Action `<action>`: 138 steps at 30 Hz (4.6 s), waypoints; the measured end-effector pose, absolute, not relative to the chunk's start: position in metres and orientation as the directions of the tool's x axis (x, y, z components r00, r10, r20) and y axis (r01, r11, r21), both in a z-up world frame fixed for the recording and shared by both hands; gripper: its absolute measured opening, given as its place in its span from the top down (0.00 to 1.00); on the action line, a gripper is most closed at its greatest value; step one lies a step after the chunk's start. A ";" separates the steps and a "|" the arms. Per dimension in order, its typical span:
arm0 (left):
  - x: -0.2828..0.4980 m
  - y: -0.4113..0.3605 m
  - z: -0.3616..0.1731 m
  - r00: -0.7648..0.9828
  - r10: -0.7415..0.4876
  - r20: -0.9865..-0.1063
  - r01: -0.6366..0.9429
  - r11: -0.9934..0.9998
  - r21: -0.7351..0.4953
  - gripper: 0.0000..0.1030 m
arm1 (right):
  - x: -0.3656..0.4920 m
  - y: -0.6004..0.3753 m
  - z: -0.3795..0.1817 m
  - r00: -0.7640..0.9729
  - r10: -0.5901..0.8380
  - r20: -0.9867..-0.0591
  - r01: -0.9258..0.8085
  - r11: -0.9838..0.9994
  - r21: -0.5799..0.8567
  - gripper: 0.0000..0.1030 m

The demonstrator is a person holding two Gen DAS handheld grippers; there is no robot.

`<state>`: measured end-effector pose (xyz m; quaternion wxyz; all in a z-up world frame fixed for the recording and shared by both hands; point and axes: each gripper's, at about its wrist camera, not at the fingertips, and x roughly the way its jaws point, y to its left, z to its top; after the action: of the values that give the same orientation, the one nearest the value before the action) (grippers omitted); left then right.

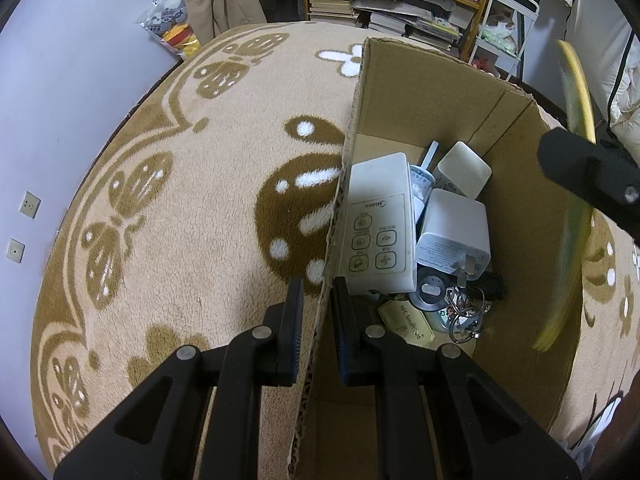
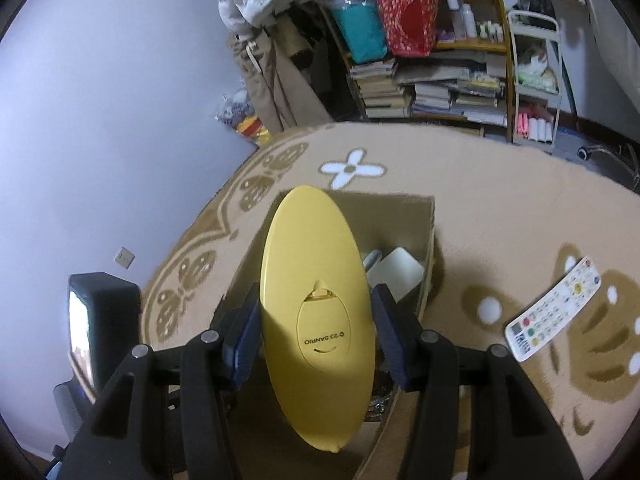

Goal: Organize rigid objects
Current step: 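Lift the yellow pad, carry it into the box and release it upright, then move the right tool to the white TV remote and grasp it, then carry the white TV remote into the box and open the right tool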

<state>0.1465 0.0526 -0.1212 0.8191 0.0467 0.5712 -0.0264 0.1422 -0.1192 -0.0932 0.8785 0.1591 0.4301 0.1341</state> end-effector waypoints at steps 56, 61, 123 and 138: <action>0.150 0.055 -0.120 0.348 -0.010 -0.938 0.089 0.996 0.023 0.87 | 0.181 -0.278 -0.212 0.405 -0.171 -0.898 0.533 0.842 0.080 0.30; 0.150 0.053 -0.120 0.354 0.004 -0.935 0.097 0.994 0.041 0.87 | 0.175 -0.266 -0.212 0.403 -0.201 -0.893 0.529 0.848 0.048 0.46; 0.117 0.050 -0.088 0.436 0.022 -0.900 0.116 0.990 0.080 0.75 | 0.113 -0.124 -0.076 0.661 0.180 -0.729 0.027 0.965 0.262 0.20; 0.066 0.042 -0.035 0.558 0.068 -0.827 0.124 0.979 0.164 0.25 | 0.048 -0.161 -0.054 0.684 0.102 -0.722 0.073 0.976 0.206 0.00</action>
<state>0.0656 0.0425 -0.0345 0.8768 0.1022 0.4697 -0.0158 0.0477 -0.1612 -0.0545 0.9111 0.1098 0.3973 0.0078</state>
